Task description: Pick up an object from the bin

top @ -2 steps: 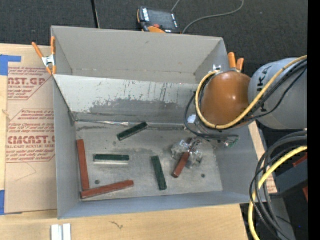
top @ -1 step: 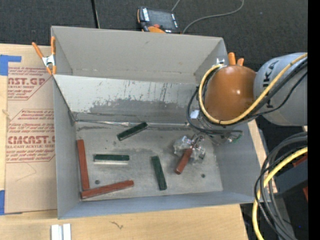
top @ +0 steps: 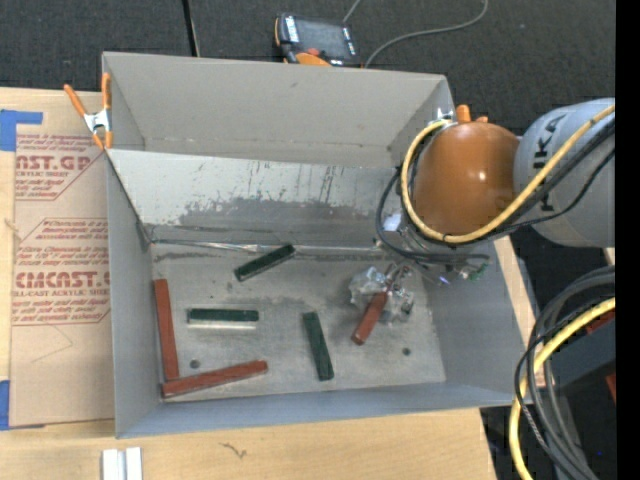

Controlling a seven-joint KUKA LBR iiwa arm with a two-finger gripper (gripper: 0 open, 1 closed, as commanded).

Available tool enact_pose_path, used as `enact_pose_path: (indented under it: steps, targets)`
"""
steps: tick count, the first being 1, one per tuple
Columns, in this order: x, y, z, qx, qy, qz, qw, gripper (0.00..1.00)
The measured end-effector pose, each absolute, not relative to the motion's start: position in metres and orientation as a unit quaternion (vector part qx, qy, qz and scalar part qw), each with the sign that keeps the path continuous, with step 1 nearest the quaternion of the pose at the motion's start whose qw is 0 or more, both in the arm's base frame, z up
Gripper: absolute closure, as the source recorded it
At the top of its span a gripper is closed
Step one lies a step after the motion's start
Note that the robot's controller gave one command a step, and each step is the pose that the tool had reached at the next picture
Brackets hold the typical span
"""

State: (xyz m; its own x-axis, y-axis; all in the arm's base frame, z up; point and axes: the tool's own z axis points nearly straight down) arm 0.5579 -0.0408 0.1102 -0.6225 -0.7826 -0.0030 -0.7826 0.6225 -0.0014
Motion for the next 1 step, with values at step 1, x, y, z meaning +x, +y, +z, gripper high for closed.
enact_pose_path:
  steps: [1]
  targets:
    - [0.5599, -0.0392, 0.1947, -0.434, 0.901, -0.002, 0.005, 1.0]
